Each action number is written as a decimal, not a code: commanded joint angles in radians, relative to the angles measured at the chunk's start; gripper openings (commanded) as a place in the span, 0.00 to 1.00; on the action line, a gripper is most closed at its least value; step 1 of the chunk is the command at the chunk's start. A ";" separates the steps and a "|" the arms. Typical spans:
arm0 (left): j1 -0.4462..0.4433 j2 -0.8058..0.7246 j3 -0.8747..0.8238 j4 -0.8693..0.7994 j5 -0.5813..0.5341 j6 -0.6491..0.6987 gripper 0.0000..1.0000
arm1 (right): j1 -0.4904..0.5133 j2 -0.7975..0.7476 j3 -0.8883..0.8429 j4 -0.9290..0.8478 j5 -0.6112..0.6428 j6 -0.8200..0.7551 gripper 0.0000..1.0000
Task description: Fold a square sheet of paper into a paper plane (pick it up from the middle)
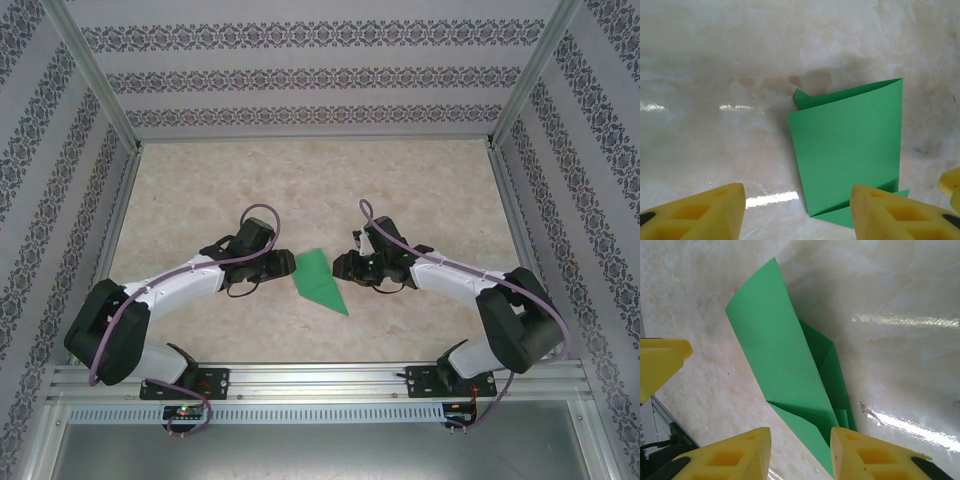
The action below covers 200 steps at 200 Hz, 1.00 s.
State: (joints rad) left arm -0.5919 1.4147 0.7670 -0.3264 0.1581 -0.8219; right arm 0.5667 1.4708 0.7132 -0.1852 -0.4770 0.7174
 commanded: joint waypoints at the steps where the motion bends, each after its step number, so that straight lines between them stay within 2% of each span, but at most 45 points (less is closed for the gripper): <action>1: -0.010 0.020 0.024 0.042 0.028 -0.031 0.60 | -0.004 0.028 0.042 0.041 -0.037 -0.031 0.37; 29: -0.014 0.047 0.029 0.039 0.036 -0.031 0.61 | -0.009 0.070 0.050 0.046 -0.039 -0.040 0.42; 103: -0.014 0.088 0.045 0.028 0.047 -0.018 0.61 | -0.003 0.185 0.048 0.126 -0.079 -0.009 0.37; 157: -0.015 0.105 0.058 0.023 0.056 -0.010 0.61 | -0.003 0.189 -0.015 0.201 -0.057 0.059 0.24; 200: -0.014 0.115 0.064 0.020 0.064 -0.009 0.61 | -0.001 0.142 -0.141 0.382 -0.018 0.241 0.16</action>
State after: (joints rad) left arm -0.5980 1.5169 0.7952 -0.3222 0.2050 -0.8368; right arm 0.5667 1.6600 0.6331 0.0673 -0.5274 0.8345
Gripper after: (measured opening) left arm 0.614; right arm 0.171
